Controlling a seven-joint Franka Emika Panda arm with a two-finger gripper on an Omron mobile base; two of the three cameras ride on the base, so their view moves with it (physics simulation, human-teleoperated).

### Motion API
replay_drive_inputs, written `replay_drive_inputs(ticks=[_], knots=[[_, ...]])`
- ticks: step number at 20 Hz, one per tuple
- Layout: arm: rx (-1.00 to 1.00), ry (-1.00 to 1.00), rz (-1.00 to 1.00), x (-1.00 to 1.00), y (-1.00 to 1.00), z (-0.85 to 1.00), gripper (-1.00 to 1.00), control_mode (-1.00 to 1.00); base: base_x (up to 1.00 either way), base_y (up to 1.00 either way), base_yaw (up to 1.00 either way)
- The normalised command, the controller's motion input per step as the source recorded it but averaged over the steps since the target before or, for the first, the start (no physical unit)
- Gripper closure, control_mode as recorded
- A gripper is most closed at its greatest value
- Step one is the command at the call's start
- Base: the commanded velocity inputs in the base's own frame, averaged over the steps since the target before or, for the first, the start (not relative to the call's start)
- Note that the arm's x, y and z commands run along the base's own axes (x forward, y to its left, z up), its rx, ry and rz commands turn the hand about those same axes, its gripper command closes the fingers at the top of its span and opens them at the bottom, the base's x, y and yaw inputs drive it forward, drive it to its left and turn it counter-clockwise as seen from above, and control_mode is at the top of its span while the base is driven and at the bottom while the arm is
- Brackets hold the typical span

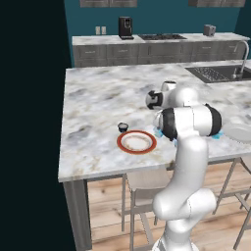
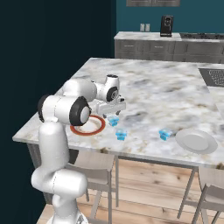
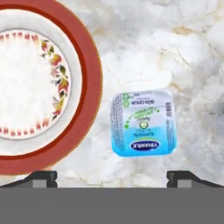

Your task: Place two yogurt containers on each plate.

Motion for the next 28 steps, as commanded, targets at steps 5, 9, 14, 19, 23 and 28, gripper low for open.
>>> replay_drive_inputs(ticks=[5, 9, 14, 19, 23, 28], knots=[[0.00, -0.01, 0.00, 0.29, 0.00, -0.30, -1.00, -1.00, 0.00, 0.00, 0.00], [-0.01, -0.02, 0.00, 0.20, 0.00, -0.24, -1.00, -1.00, 0.00, 0.00, 0.00], [-0.02, -0.04, 0.00, 0.13, 0.00, -0.20, -1.00, -1.00, 0.00, 0.00, 0.00], [-0.03, -0.02, 0.00, 0.00, 0.00, -0.16, -1.00, -1.00, 0.00, 0.00, 0.00], [-0.01, -0.01, 0.00, 0.00, 0.00, -0.18, -1.00, -1.00, 0.00, 0.00, 0.00], [0.00, 0.00, 0.00, 0.10, 0.00, -0.16, -1.00, -1.00, 0.00, 0.00, 0.00]])
